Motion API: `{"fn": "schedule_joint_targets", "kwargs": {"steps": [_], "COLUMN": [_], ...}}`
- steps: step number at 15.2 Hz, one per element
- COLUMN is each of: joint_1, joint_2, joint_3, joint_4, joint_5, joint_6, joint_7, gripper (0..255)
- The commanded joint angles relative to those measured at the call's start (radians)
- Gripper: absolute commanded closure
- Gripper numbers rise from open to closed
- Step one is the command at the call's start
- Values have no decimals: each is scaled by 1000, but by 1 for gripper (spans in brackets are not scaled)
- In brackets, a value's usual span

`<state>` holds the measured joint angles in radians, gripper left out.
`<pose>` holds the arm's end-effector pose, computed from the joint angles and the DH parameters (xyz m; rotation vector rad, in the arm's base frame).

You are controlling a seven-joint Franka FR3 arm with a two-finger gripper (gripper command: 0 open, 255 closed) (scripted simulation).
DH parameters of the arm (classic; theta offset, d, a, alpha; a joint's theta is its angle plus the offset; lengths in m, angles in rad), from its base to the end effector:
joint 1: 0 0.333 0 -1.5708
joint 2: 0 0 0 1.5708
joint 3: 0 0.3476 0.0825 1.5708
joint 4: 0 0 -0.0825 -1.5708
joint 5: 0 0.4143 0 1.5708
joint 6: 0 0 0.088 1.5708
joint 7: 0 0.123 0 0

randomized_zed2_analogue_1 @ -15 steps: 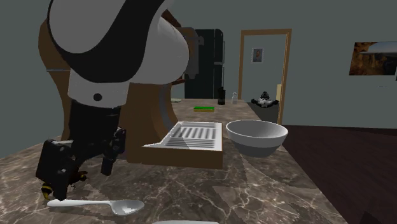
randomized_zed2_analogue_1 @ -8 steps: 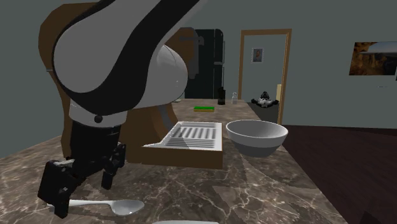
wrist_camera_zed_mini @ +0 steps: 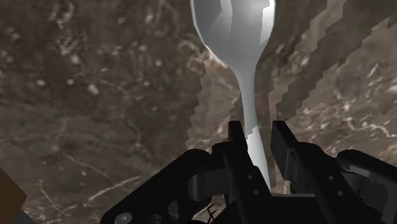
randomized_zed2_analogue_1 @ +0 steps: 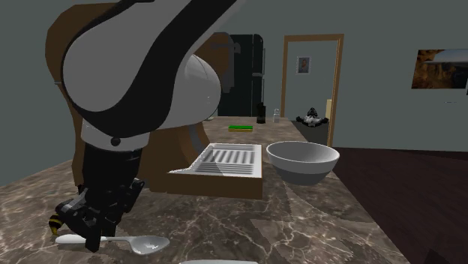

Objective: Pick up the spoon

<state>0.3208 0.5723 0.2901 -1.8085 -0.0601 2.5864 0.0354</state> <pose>0.5968 0.3959 0.2498 -2.8342 -0.8167 -0.2711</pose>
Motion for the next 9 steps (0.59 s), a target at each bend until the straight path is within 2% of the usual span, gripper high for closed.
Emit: {"fn": "schedule_joint_targets", "kwargs": {"steps": [1, 9], "joint_1": [0, -12], "joint_2": [0, -61], "joint_3": [0, 14], "joint_4": [0, 9], "joint_5": [0, 16], "joint_6": [0, -70], "joint_7": [0, -4], "gripper": [255, 255]}}
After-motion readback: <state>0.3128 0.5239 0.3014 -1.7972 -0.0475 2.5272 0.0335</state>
